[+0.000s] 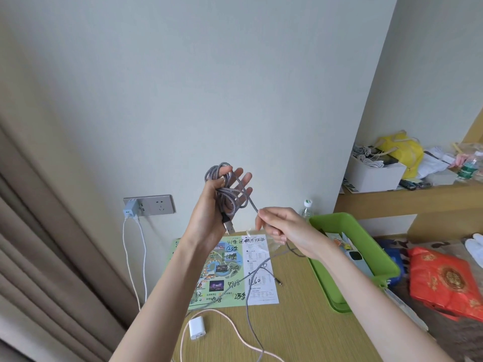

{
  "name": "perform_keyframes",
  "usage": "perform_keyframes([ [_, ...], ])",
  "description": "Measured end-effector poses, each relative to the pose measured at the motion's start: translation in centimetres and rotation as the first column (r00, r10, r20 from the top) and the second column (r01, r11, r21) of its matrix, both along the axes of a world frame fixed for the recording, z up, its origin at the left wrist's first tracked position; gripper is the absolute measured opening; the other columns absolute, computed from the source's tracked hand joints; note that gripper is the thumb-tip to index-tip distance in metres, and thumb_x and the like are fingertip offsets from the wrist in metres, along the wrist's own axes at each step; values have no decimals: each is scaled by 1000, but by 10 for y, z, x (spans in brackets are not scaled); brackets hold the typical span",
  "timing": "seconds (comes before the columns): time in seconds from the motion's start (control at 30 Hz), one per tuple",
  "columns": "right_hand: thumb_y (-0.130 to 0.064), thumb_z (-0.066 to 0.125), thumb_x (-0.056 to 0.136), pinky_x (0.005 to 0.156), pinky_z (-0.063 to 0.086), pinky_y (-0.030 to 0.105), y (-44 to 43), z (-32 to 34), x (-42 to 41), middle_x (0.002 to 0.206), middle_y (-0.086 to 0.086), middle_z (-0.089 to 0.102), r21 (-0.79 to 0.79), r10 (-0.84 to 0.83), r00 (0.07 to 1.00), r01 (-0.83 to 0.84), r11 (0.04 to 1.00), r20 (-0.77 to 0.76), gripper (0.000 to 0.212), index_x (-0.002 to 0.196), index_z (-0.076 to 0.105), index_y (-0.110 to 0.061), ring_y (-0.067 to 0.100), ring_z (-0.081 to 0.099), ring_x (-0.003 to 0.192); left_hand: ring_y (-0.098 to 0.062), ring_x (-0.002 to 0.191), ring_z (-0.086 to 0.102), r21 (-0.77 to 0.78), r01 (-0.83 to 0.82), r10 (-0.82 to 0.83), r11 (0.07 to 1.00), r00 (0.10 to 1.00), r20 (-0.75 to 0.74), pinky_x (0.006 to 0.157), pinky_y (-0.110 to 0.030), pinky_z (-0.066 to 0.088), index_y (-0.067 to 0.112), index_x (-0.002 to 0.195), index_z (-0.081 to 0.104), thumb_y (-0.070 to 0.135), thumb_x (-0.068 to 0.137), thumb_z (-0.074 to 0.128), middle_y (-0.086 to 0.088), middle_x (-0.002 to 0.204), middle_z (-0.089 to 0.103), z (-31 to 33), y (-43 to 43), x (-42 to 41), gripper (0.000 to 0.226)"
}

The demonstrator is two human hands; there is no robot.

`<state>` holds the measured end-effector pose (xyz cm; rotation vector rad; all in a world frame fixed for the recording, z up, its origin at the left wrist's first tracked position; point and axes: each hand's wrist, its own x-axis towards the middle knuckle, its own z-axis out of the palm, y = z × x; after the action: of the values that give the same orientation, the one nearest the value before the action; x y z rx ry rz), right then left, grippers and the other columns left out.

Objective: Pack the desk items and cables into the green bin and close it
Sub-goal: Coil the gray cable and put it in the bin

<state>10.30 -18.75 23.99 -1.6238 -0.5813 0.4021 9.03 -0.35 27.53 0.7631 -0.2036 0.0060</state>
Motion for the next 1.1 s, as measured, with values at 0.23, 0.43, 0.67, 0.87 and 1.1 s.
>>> perform_keyframes([
  [0.23, -40, 64, 89, 49, 22, 24, -29, -10, 1, 57, 1, 26, -145, -162, 987, 157, 977, -25, 35, 72, 61, -10, 13, 22, 50, -9, 65, 55, -3, -184, 183, 983, 980, -77, 66, -21, 51, 26, 99, 67, 16, 100, 41, 1, 83, 62, 11, 23, 7, 27],
  [0.43, -16, 61, 92, 48, 23, 22, -48, 12, 3, 55, 0, 30, -118, -141, 989, 144, 983, 34, 22, 74, 66, -5, 12, 24, 49, -7, 65, 44, 473, -311, 366, 825, 930, -28, 57, -24, 31, 34, 100, 70, 24, 99, 45, 7, 85, 58, -6, 28, 8, 27],
  [0.67, -12, 55, 96, 46, 26, 16, -30, 60, -9, 54, 1, 34, -138, 29, 982, -3, 990, 186, 22, 82, 71, -4, 12, 28, 48, -3, 62, 42, 733, -174, 177, 658, 981, 74, 52, -15, 33, 37, 99, 71, 38, 100, 48, 10, 86, 58, -21, 11, 4, 23],
  [0.87, -11, 49, 100, 49, 25, 29, -10, 77, -8, 48, -4, 37, -207, 8, 961, 52, 977, 278, 27, 81, 65, 0, 5, 32, 42, -1, 60, 54, 840, 22, -106, 542, 993, 42, 54, -11, 41, 35, 86, 67, 72, 91, 19, 15, 76, 63, -18, -10, -13, 61],
  [1.1, -16, 58, 96, 42, 26, 10, -7, 61, 7, 53, -6, 46, -162, -166, 930, 228, 960, 327, 20, 82, 63, -3, 0, 34, 39, -10, 58, 39, 827, 115, -273, 551, 961, 48, 53, -21, 32, 20, 92, 56, 37, 98, 53, 3, 74, 50, -13, -17, -21, 19],
])
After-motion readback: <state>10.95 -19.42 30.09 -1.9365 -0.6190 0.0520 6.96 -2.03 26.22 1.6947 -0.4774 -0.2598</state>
